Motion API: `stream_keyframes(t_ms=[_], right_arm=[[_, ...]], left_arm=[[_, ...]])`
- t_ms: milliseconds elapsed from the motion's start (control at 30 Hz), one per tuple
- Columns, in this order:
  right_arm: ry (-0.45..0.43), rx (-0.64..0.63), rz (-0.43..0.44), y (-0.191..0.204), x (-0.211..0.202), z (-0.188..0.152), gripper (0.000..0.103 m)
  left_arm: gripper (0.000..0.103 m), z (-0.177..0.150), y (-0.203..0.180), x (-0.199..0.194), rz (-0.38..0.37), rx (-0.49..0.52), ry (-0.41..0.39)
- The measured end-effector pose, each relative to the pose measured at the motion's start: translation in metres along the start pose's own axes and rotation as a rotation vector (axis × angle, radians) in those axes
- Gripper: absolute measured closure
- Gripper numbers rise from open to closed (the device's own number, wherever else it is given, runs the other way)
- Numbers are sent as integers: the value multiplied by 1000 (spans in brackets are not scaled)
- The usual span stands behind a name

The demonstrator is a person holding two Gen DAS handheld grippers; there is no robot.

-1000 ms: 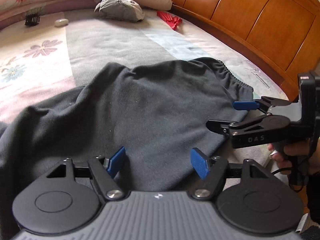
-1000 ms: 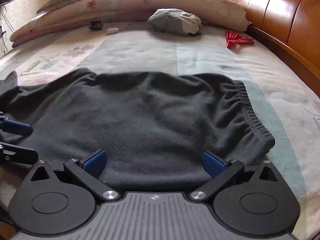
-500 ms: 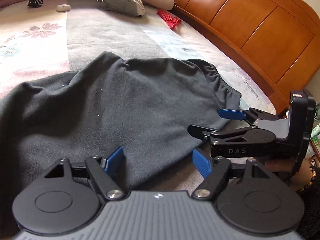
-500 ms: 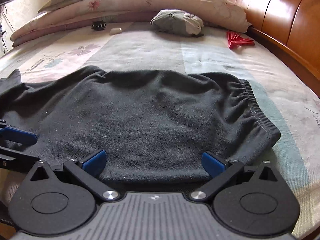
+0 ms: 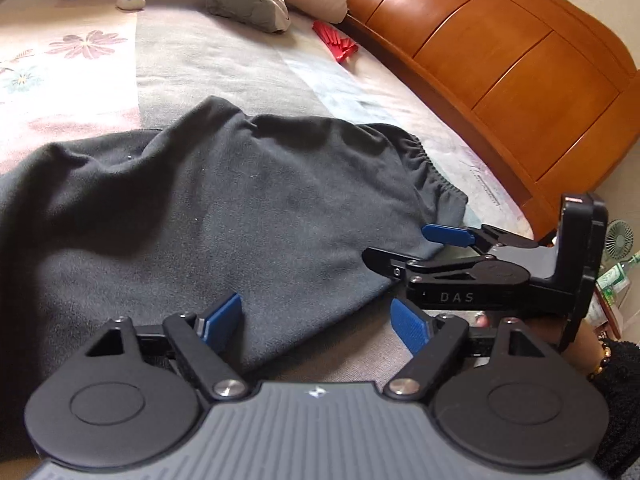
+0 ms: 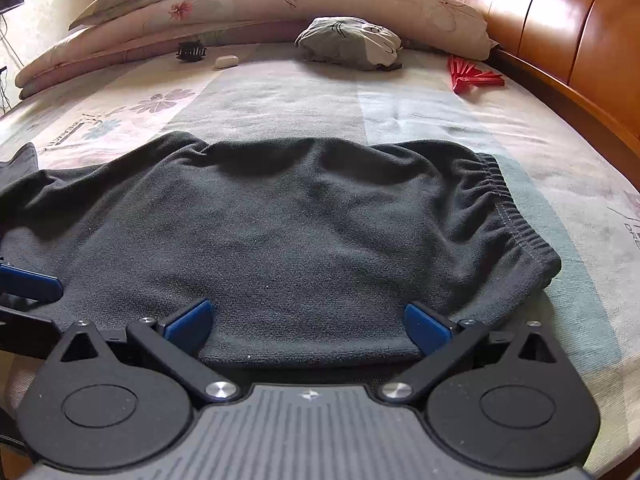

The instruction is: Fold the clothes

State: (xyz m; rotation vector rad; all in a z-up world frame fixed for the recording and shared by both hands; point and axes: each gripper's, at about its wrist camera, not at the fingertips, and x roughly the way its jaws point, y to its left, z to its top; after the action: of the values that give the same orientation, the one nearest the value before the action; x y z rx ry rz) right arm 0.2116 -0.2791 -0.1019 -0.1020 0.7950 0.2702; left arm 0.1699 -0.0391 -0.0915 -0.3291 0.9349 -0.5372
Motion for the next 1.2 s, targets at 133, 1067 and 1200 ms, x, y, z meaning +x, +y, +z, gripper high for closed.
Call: stream_keyframes(t_ms=[133,1067,1200], right_arm=[[25,-1,-6,1,1,5,0],[-15,16,64,50,-30,28,0],[-36,14,198,72,-40,40,0]], left_arm=[[21,10,13,-29,-23,-62,1],[21,-38,181,-139,76,-653,-274],[21,-43,192,-140,33,-681,-298]])
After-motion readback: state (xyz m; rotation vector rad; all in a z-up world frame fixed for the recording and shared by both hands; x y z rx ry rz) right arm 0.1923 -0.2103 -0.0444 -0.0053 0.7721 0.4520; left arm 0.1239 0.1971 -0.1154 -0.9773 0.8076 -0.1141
